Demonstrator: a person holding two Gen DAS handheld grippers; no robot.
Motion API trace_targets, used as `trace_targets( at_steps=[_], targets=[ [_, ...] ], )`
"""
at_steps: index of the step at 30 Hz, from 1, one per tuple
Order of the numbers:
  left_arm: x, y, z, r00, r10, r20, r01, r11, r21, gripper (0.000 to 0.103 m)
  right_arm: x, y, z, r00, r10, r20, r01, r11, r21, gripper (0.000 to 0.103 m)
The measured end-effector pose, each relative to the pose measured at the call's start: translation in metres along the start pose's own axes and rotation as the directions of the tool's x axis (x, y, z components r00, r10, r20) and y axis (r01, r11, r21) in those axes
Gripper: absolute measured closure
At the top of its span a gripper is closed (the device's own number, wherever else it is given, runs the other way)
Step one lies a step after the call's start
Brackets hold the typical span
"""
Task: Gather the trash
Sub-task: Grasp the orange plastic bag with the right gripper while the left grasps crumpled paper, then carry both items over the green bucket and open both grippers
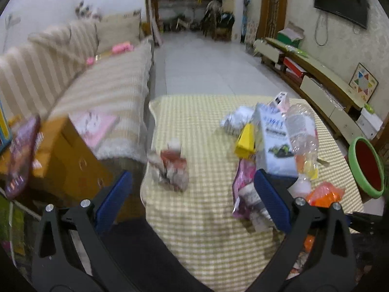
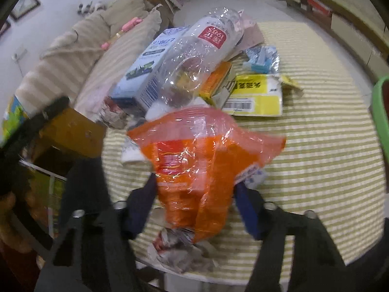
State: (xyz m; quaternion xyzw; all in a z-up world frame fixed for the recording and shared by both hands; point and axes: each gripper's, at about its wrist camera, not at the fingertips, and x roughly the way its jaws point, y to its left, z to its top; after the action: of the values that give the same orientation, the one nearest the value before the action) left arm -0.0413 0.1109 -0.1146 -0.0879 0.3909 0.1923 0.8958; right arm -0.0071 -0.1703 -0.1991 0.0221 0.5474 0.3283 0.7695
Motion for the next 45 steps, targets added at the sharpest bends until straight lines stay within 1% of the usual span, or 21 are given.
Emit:
trace_targets(
  at_steps=[3, 5, 7, 9, 10, 12, 13, 15, 16, 17, 18, 20, 22, 23, 28, 33, 36, 38, 40, 44, 45],
  targets=[
    [0.016, 0.01, -0.001, 0.998, -0.019, -0.054, 0.017, 0.999, -0.042, 0.005, -0.016, 0.002, -0.006, 0.999, 0.001, 0.041, 0.0, 1.0, -0.026, 0.053],
    [0.031, 0.012, 0.001, 0.998, 0.005, -0.066, -0.008, 0.999, -0.038, 0.005, -0.032, -0.003, -0.009, 0.998, 0.0, 0.069, 0.002, 0.999, -0.035, 0.054],
    [0.046, 0.016, 0.005, 0.997, 0.03, -0.071, -0.033, 0.999, -0.037, 0.005, -0.042, -0.001, -0.004, 0.996, 0.005, 0.092, -0.002, 0.999, -0.033, 0.054],
    [0.07, 0.028, 0.013, 0.994, 0.033, -0.104, -0.041, 0.996, -0.085, 0.005, -0.05, -0.003, 0.003, 0.994, 0.0, 0.111, 0.002, 1.0, -0.024, 0.054],
    [0.079, 0.033, 0.015, 0.993, 0.027, -0.117, -0.04, 0.993, -0.115, 0.005, -0.058, -0.009, -0.002, 0.993, -0.003, 0.121, 0.005, 1.0, -0.018, 0.054],
    [0.097, 0.042, 0.019, 0.99, 0.025, -0.141, -0.047, 0.987, -0.155, 0.006, -0.058, -0.004, 0.013, 0.991, -0.013, 0.133, 0.014, 1.0, -0.006, 0.054],
    [0.109, 0.047, 0.02, 0.986, 0.029, -0.163, -0.057, 0.984, -0.168, 0.009, -0.065, -0.009, 0.009, 0.99, -0.016, 0.14, 0.017, 1.0, 0.0, 0.054],
    [0.127, 0.05, 0.02, 0.979, 0.023, -0.201, -0.059, 0.983, -0.174, 0.017, -0.068, -0.006, 0.013, 0.989, -0.024, 0.148, 0.024, 1.0, 0.005, 0.053],
    [0.132, 0.051, 0.02, 0.977, 0.019, -0.214, -0.057, 0.983, -0.175, 0.023, -0.072, -0.008, 0.011, 0.988, -0.027, 0.15, 0.026, 1.0, 0.007, 0.053],
    [0.139, 0.051, 0.019, 0.973, 0.011, -0.231, -0.052, 0.983, -0.175, 0.032, -0.071, -0.004, 0.016, 0.988, -0.031, 0.151, 0.03, 1.0, 0.008, 0.053],
    [0.143, 0.052, 0.018, 0.971, 0.005, -0.239, -0.049, 0.983, -0.176, 0.037, -0.069, 0.0, 0.021, 0.988, -0.033, 0.152, 0.032, 0.999, 0.009, 0.053],
    [0.147, 0.049, 0.016, 0.97, -0.018, -0.242, -0.026, 0.983, -0.18, 0.052, -0.059, 0.013, 0.038, 0.987, -0.038, 0.154, 0.038, 0.999, 0.006, 0.053],
    [0.143, 0.046, 0.018, 0.974, -0.017, -0.228, -0.022, 0.985, -0.169, 0.062, -0.051, 0.025, 0.05, 0.987, -0.046, 0.156, 0.047, 0.999, 0.0, 0.053],
    [0.141, 0.044, 0.019, 0.976, -0.022, -0.218, -0.014, 0.987, -0.161, 0.064, -0.049, 0.029, 0.054, 0.986, -0.047, 0.157, 0.048, 0.999, -0.003, 0.053],
    [0.124, 0.035, 0.019, 0.984, -0.04, -0.175, 0.018, 0.992, -0.128, 0.067, -0.053, 0.034, 0.059, 0.983, -0.053, 0.179, 0.057, 0.998, -0.016, 0.053],
    [0.078, 0.021, 0.027, 0.995, -0.073, -0.069, 0.066, 0.992, -0.105, 0.067, -0.061, 0.029, 0.073, 0.972, -0.088, 0.218, 0.089, 0.996, 0.005, 0.053],
    [0.053, 0.003, 0.038, 0.993, -0.115, -0.009, 0.115, 0.992, -0.057, 0.067, -0.065, 0.023, 0.082, 0.964, -0.122, 0.234, 0.119, 0.993, 0.027, 0.053],
    [0.037, -0.008, 0.047, 0.986, -0.167, 0.024, 0.168, 0.985, -0.043, 0.067, -0.068, 0.021, 0.088, 0.958, -0.155, 0.242, 0.151, 0.988, 0.034, 0.053],
    [0.025, -0.017, 0.054, 0.975, -0.217, 0.043, 0.219, 0.975, -0.031, 0.067, -0.073, 0.015, 0.093, 0.946, -0.189, 0.264, 0.181, 0.982, 0.054, 0.054],
    [0.003, -0.058, 0.067, 0.936, -0.348, 0.06, 0.344, 0.937, 0.066, 0.067, -0.091, -0.02, 0.091, 0.915, -0.258, 0.311, 0.218, 0.963, 0.156, 0.054],
    [0.0, -0.071, 0.07, 0.92, -0.388, 0.059, 0.383, 0.92, 0.085, 0.067, -0.096, -0.031, 0.09, 0.907, -0.276, 0.318, 0.225, 0.956, 0.187, 0.054]
  ],
)
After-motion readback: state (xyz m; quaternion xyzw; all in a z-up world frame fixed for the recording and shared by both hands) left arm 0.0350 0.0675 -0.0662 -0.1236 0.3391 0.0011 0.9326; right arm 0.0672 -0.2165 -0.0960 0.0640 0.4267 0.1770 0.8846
